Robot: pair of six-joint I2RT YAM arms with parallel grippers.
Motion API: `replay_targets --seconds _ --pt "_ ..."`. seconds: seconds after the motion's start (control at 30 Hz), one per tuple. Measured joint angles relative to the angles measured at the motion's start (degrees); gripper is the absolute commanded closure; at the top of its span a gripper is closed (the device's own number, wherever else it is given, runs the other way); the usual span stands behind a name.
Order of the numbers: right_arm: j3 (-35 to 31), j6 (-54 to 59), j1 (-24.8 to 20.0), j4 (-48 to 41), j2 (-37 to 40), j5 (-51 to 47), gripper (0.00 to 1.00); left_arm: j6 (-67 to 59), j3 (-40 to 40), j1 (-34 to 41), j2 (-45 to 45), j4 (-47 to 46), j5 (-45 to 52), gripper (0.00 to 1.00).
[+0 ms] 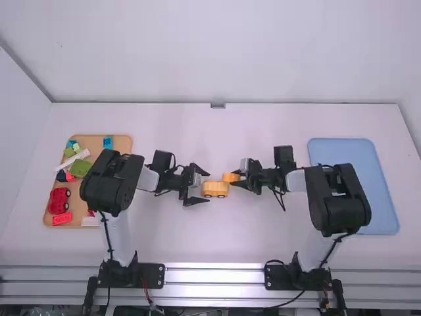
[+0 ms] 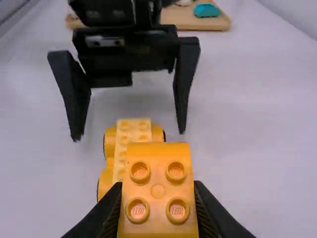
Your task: Assemble lego blocks to make yellow taxi
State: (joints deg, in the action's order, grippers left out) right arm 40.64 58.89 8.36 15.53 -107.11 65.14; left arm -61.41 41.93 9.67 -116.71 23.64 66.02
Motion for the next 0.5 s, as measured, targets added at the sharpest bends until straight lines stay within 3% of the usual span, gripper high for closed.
replay_targets --seconds 0.3,0.5 --pt "0.0 -1.9 3.6 0.9 0.0 -0.9 0.91 5.5 0.7 2.9 -4.6 4.1 -3.0 0.00" --pt "0.0 -2.1 4.0 0.3 0.0 -1.9 0.96 7.2 2.3 2.9 -5.3 4.2 -3.2 0.27"
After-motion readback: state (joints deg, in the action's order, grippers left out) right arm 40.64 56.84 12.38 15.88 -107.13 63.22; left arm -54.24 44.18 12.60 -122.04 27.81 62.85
